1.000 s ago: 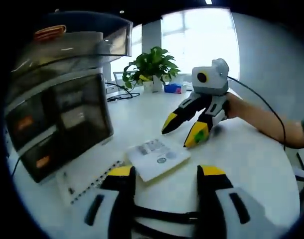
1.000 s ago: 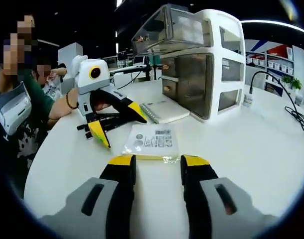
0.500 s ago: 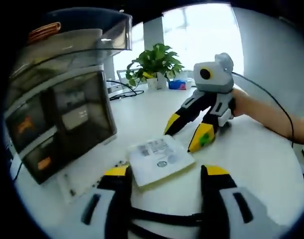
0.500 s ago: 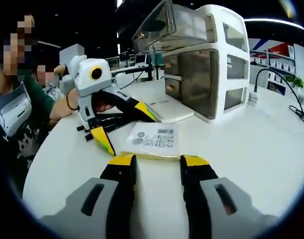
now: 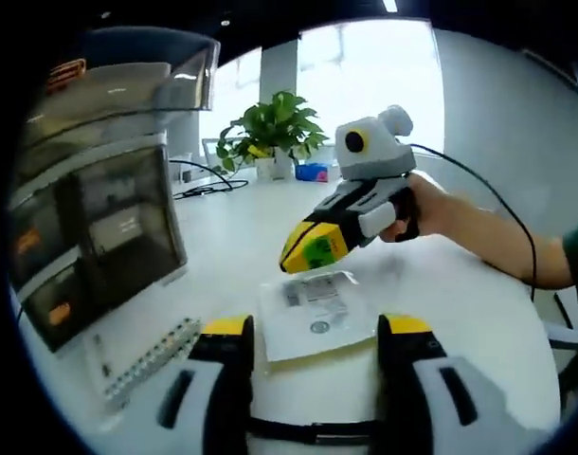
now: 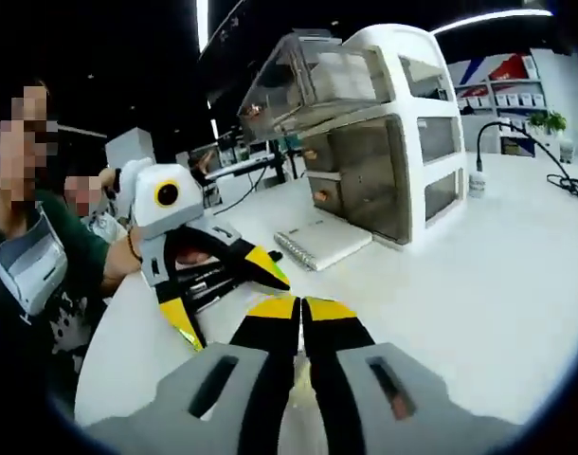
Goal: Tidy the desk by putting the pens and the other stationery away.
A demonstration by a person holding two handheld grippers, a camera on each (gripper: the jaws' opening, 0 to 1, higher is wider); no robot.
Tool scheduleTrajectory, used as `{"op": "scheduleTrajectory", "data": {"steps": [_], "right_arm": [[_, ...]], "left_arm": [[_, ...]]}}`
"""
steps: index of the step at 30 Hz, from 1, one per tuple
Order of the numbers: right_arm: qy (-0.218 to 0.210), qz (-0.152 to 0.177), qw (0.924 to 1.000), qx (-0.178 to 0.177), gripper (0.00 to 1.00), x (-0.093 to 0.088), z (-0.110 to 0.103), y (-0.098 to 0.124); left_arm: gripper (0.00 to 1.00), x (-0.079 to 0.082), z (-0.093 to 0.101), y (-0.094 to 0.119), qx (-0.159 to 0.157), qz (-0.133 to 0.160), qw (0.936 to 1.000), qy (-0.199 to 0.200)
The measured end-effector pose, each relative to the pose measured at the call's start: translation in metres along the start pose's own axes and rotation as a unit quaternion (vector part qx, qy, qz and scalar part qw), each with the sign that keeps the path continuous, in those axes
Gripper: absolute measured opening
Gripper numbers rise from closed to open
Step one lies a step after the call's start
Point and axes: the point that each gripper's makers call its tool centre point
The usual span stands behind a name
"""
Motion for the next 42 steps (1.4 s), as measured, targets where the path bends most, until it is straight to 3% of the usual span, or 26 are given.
{"op": "scheduleTrajectory", "data": {"steps": [2,4,6,8,13,16,19,21,22,24,28,32,38,42], "right_arm": [[0.022,-0.015,0.9996,0.011,0.33,-0.002,0.001,0.01],[0.059,-0.046,0.9968,0.029,0.44,-0.01,-0.007,0.017],[0.105,-0.085,0.989,0.06,0.45,-0.022,-0.022,0.022],[0.144,-0.113,0.9807,0.069,0.44,-0.032,-0.028,0.023],[0.128,-0.127,0.9799,0.085,0.44,-0.047,-0.029,0.012],[0.12,-0.101,0.9837,0.087,0.41,-0.044,-0.022,0.012],[0.103,-0.083,0.9872,0.089,0.25,-0.043,-0.029,0.008],[0.071,-0.083,0.9921,0.062,0.16,-0.043,-0.021,0.008],[0.047,-0.089,0.9926,0.068,0.12,-0.043,-0.024,0.009],[-0.019,-0.089,0.9889,0.118,0.07,-0.042,-0.038,0.011],[-0.021,-0.077,0.9899,0.117,0.06,-0.038,-0.035,0.008],[-0.037,-0.06,0.9878,0.139,0.05,-0.032,-0.053,0.005],[-0.089,0.016,0.9826,0.162,0.05,0.004,-0.062,0.004],[-0.11,0.048,0.9773,0.174,0.04,0.016,-0.057,0.003]], "left_arm": [[0.54,-0.001,0.001,0.002,0.001,0.0,1.0,-0.003],[0.57,-0.003,0.004,0.003,-0.002,-0.003,1.0,-0.002],[0.68,-0.006,0.01,0.004,-0.006,-0.008,0.9999,0.0],[0.76,-0.008,0.016,0.003,-0.014,-0.013,0.9998,0.009],[0.74,-0.006,0.02,0.001,-0.021,-0.01,0.9997,-0.009],[0.75,-0.01,0.022,-0.003,-0.028,-0.015,0.9995,0.007],[0.81,-0.013,0.016,-0.003,-0.008,-0.024,0.9996,0.01],[0.84,-0.013,0.014,-0.003,-0.005,-0.025,0.9996,0.012],[0.83,-0.014,0.013,-0.002,-0.006,-0.025,0.9996,0.012],[0.82,-0.012,0.011,-0.001,-0.007,-0.022,0.9996,0.014],[0.81,-0.011,0.008,-0.001,-0.002,-0.021,0.9997,0.015],[0.81,-0.01,0.005,0.0,0.004,-0.019,0.9996,0.019],[0.79,-0.01,0.001,-0.001,0.014,-0.018,0.9997,0.008],[0.74,-0.008,-0.002,-0.001,0.019,-0.014,0.9997,0.006]]}}
Point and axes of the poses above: the point that each gripper's makers call its tool centre point, and the gripper's own axes: y roughly backward along the fingers, z roughly to its right, x roughly out of its top, and after that the axes turned 7 degrees about y, right-handed
